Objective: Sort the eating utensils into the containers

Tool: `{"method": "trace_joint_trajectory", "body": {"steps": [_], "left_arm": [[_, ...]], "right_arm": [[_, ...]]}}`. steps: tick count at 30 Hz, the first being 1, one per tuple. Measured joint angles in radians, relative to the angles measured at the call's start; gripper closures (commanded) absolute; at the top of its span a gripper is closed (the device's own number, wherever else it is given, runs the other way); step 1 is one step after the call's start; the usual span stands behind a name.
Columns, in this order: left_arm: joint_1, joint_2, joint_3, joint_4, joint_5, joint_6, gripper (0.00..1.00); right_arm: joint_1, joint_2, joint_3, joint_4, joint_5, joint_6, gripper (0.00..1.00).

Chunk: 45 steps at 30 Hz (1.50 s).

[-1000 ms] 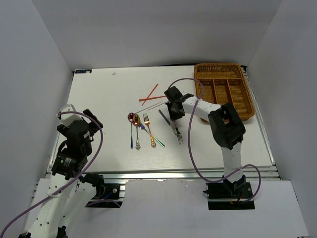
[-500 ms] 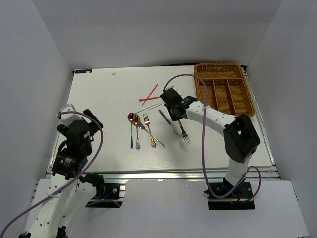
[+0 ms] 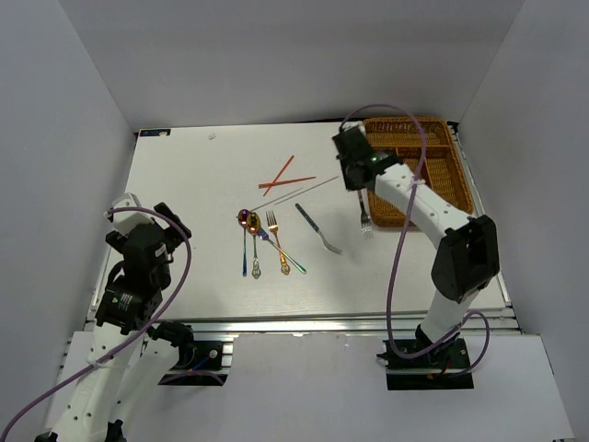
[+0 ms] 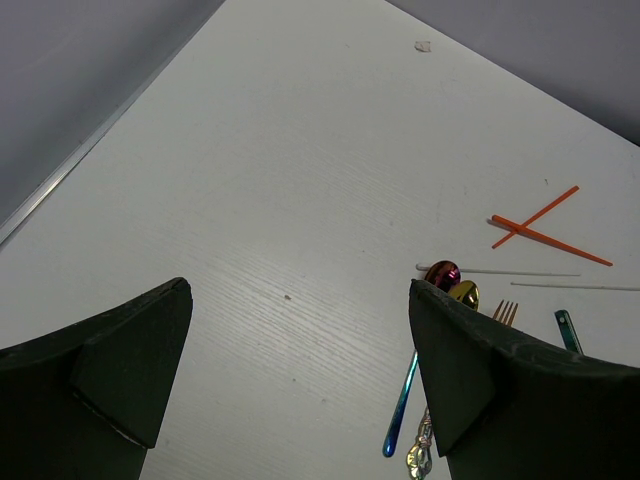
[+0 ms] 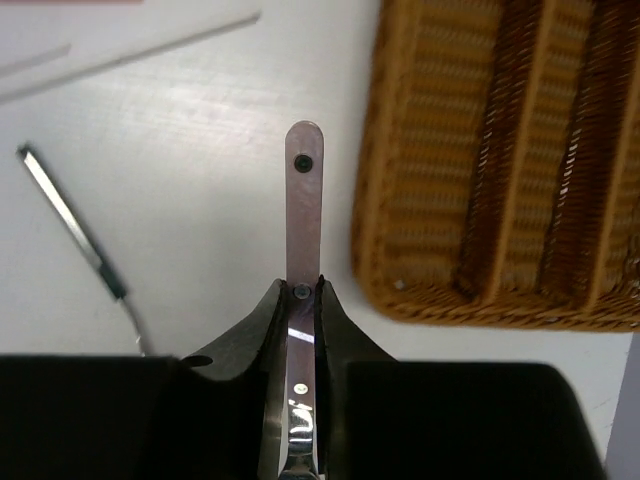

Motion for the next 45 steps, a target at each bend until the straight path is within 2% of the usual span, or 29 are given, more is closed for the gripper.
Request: {"method": "trace_joint_trajectory", "body": {"steps": [5,9,17,23,25,26,29,30,32,33,34,35,39,41,45], "left_arm": [[0.000,0.002,0.000,0.000,0.000,0.000,0.02],[0.000,0.010,0.000,0.001,0.003,0.001,0.02],[0.000,0.010,0.000,0.002,0.019,0.005,0.02],[0.000,0.012,0.000,0.002,0.029,0.008,0.02],[0.000,0.017,0.000,0.002,0.032,0.008,0.02],[0.000,0.019,0.000,0.002,0.032,0.009,0.02],[0.000,0.024,0.000,0.002,0.034,0.010,0.02],[0.000,0.024,0.000,0.002,0.035,0.011,0.02],[0.000,0.024,0.000,0.002,0.035,0.012,0.02],[0.000,0.024,0.000,0.002,0.035,0.012,0.02],[0.000,0.024,0.000,0.002,0.035,0.012,0.02],[0.000,0.024,0.000,0.002,0.035,0.012,0.02],[0.000,0.025,0.000,0.002,0.035,0.012,0.02],[0.000,0.024,0.000,0.002,0.035,0.012,0.02],[0.000,0.024,0.000,0.002,0.035,0.012,0.02]], "right_arm": [[-0.200,0.084,0.166,0.009,-0.069,-0.054,1.00],[-0.322,0.230,0.327,0.008,-0.119,-0.089,1.00],[-0.360,0.495,0.554,0.006,-0.163,-0.138,1.00],[-0.367,0.554,0.571,0.007,-0.187,-0.154,1.00],[-0.375,0.554,0.563,0.010,-0.194,-0.156,0.91],[-0.378,0.554,0.562,0.013,-0.196,-0.156,0.77],[-0.391,0.554,0.552,0.014,-0.202,-0.154,0.68],[-0.393,0.554,0.550,0.014,-0.203,-0.153,0.60],[-0.396,0.554,0.549,0.015,-0.212,-0.151,0.54],[-0.398,0.552,0.546,0.014,-0.217,-0.148,0.44],[-0.399,0.547,0.542,0.013,-0.221,-0.141,0.44],[-0.399,0.541,0.540,0.007,-0.228,-0.138,0.39],[-0.389,0.466,0.502,-0.009,-0.269,-0.115,0.36],[-0.372,0.386,0.431,0.009,-0.289,-0.099,0.12],[-0.284,0.201,0.251,0.069,-0.324,-0.082,0.11]]}}
